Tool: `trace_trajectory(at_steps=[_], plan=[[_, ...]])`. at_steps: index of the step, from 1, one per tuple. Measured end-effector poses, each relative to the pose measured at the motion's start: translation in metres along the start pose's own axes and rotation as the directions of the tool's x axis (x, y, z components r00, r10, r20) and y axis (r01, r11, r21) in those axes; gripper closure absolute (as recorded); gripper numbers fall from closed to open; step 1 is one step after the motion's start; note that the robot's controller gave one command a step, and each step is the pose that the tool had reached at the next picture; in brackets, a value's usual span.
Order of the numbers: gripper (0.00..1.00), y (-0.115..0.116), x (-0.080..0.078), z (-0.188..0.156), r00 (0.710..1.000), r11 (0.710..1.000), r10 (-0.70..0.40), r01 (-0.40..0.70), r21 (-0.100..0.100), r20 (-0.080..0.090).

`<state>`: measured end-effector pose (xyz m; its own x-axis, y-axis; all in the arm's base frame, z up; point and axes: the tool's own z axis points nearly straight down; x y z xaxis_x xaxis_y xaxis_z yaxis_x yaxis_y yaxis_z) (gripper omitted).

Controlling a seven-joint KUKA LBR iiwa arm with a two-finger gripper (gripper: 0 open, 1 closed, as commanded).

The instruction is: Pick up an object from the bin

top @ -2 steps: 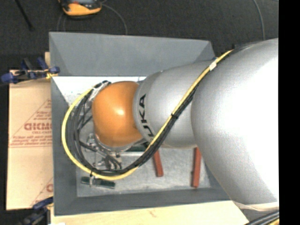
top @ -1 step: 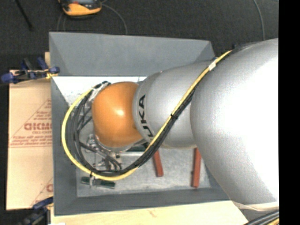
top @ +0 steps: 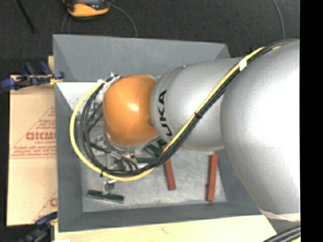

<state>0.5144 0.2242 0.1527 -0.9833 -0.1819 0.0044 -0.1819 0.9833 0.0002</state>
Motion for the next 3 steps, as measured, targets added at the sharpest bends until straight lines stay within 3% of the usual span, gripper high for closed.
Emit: trace_trajectory(at_steps=[1, 3], plan=[[1.0, -0.003, 0.024, 0.074, 0.988, 0.988, -0.155, 0.155, -0.004, 0.014], [1.0, -0.002, 0.025, 0.061, 0.992, 0.992, -0.127, 0.127, -0.001, 0.007]])
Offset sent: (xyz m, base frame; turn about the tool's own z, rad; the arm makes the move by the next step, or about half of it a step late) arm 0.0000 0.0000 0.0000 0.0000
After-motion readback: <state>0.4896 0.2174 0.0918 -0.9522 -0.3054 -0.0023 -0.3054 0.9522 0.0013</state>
